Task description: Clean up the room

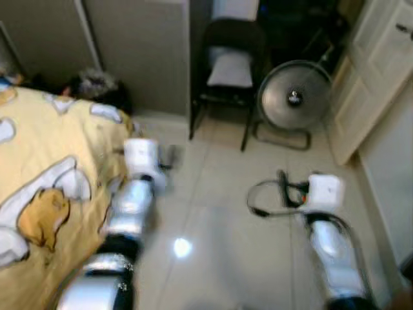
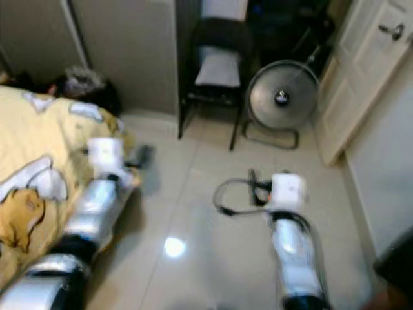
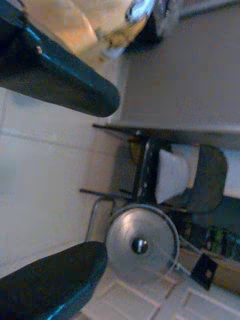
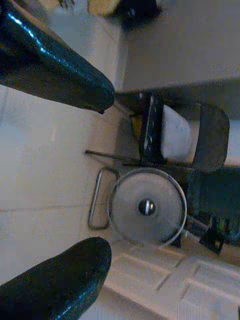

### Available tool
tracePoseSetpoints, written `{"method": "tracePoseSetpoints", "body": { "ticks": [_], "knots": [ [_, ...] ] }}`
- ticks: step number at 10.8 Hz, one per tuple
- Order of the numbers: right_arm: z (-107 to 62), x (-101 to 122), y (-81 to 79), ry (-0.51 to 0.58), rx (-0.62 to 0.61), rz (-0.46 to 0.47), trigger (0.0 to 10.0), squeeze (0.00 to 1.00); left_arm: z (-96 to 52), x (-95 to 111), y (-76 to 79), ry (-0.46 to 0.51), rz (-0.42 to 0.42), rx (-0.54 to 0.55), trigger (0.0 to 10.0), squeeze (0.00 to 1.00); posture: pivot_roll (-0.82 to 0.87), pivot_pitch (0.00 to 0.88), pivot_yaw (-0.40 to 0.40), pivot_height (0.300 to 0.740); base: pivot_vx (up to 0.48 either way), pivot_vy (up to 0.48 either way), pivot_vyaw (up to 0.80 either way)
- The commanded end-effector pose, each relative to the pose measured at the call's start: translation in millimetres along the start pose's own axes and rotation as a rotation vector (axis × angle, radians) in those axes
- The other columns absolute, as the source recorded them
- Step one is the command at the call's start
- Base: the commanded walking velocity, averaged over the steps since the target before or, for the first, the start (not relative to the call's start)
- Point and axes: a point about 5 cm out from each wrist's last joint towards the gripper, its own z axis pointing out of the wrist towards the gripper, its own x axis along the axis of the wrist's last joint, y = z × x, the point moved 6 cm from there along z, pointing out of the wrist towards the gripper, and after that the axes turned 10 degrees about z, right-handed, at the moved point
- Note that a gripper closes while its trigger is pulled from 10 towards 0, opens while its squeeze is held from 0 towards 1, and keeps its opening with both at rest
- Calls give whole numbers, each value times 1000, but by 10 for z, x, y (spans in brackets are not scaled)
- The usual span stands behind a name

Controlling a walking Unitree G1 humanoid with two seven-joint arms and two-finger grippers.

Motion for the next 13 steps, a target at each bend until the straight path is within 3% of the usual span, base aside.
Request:
{"method": "tracePoseSetpoints", "body": {
  "ticks": [1, 5, 6, 7, 10, 13],
  "knots": [
    [24, 59, -70, 24, 17, 10, 10000, 0, 25, 68, -101, 11, 21, 12, 10000, 0, -95, 0, -7, 740, 480, 0, 0],
    [20, 25, -87, 17, 18, 12, 10000, 0, 9, 43, -141, 5, 27, 24, 10000, 0, -81, 0, -8, 740, 480, 0, 0],
    [28, 23, -111, 15, 27, 14, 10000, 0, -9, -28, -300, -32, -63, 110, 10000, 0, -75, 0, -10, 740, 480, 0, 0],
    [41, 187, -16, 94, -26, 63, 10000, 0, -41, 14, -365, 3, -69, 138, 10000, 0, -64, 0, -15, 740, 480, 0, 0],
    [110, 356, 21, 140, -36, 72, 10000, 0, 10, 250, -300, 97, -102, 118, 10000, 0, -68, 0, -21, 740, 480, 0, 0],
    [86, 234, 26, 90, -30, 35, 10000, 0, 22, 221, -227, 77, -58, 89, 10000, 0, -87, 0, -12, 740, 480, 0, 0]
  ]
}}
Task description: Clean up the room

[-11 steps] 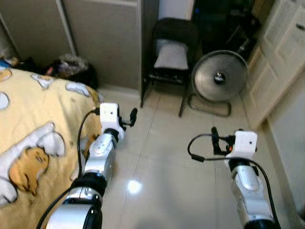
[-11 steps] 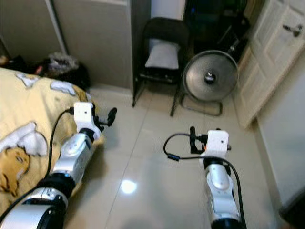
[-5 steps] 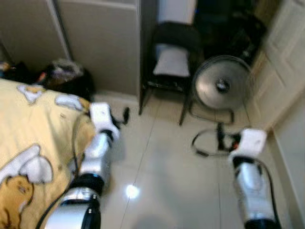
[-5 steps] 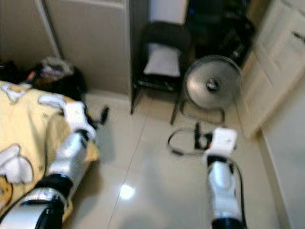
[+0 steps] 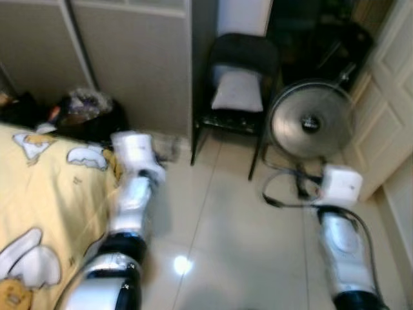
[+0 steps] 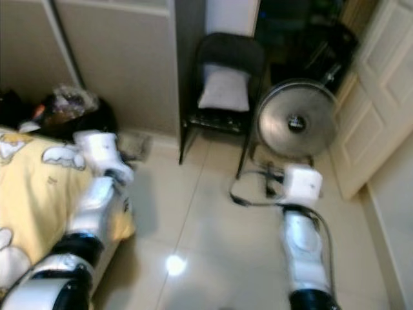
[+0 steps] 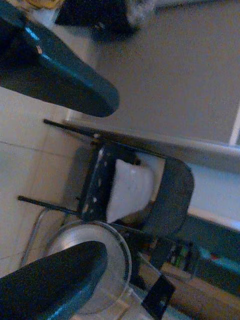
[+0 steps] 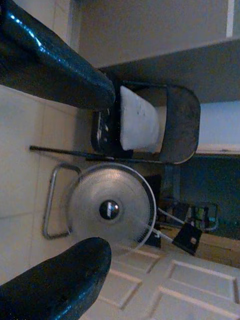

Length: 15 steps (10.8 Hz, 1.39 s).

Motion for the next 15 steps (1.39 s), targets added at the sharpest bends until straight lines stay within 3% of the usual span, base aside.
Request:
{"method": "tracePoseSetpoints", "body": {
  "ticks": [1, 15],
  "knots": [
    [6, 2, -117, -1, 29, -7, 10000, 0, 10, 45, -124, 5, 39, 15, 10000, 0, -85, 0, -11, 740, 480, 0, 0],
    [81, -161, -285, -74, 73, -3, 10000, 0, -60, -94, -37, -28, 90, -24, 10000, 0, -43, 0, -35, 740, 480, 0, 0]
  ]
}}
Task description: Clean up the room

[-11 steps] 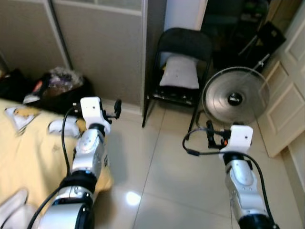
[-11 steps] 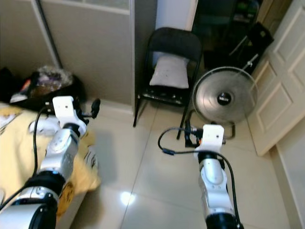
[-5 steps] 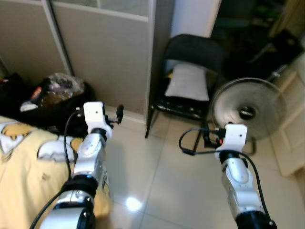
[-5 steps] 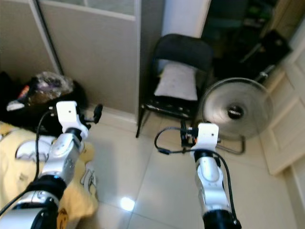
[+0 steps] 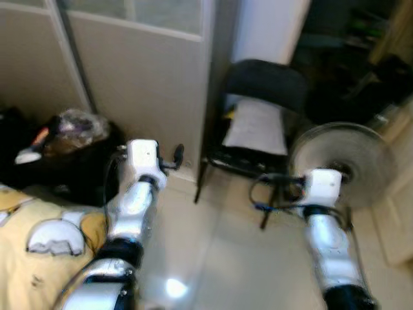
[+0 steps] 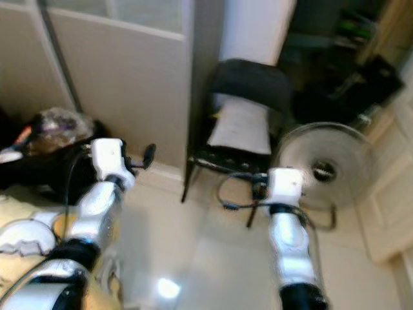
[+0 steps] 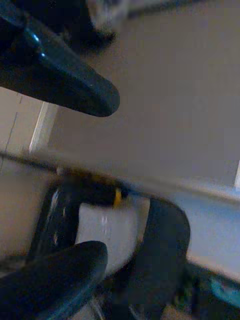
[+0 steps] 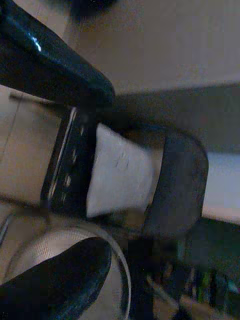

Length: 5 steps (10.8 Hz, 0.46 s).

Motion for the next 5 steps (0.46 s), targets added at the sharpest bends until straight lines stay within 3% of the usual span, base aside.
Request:
{"method": "tracePoseSetpoints", "body": {
  "ticks": [1, 3, 4, 5],
  "knots": [
    [0, 34, 142, 9, -36, -14, 10000, 0, 33, 42, 122, 11, -9, -29, 10000, 0, -48, 0, -28, 740, 480, 0, 0],
    [-27, 28, 174, 9, -45, -14, 10000, 0, 49, 37, 121, 2, 5, -34, 10000, 0, -51, 0, -24, 740, 480, 0, 0],
    [-38, 22, 190, 8, -49, -12, 10000, 0, 53, 23, 92, -7, -2, -25, 10000, 0, -55, 0, -22, 740, 0, 0, 0],
    [-41, 50, 143, 18, -19, -4, 10000, 0, 41, 57, 85, 19, 46, -29, 10000, 0, -57, 0, -20, 740, 0, 0, 0]
  ]
}}
